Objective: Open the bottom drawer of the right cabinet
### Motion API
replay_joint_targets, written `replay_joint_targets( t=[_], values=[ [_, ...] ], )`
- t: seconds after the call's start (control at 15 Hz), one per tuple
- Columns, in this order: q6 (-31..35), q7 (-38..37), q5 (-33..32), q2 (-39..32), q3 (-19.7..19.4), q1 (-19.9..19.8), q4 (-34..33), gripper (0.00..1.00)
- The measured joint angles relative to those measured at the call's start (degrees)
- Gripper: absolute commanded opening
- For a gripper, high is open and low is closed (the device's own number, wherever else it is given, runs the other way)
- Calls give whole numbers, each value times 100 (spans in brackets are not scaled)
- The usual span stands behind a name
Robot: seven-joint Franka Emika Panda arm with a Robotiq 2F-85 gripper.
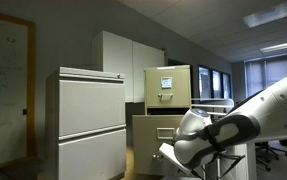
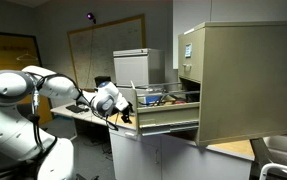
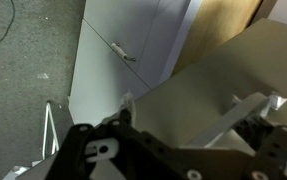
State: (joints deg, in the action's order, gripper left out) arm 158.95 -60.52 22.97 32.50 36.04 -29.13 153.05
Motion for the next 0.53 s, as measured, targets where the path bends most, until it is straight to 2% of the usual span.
replay_joint_targets(
  t=[0.27,0.53],
  values=[
    [38,-1098,-1057,139,-276,392,163,100],
    [261,-1875,-1754,244,-315,498,323,100]
  ],
)
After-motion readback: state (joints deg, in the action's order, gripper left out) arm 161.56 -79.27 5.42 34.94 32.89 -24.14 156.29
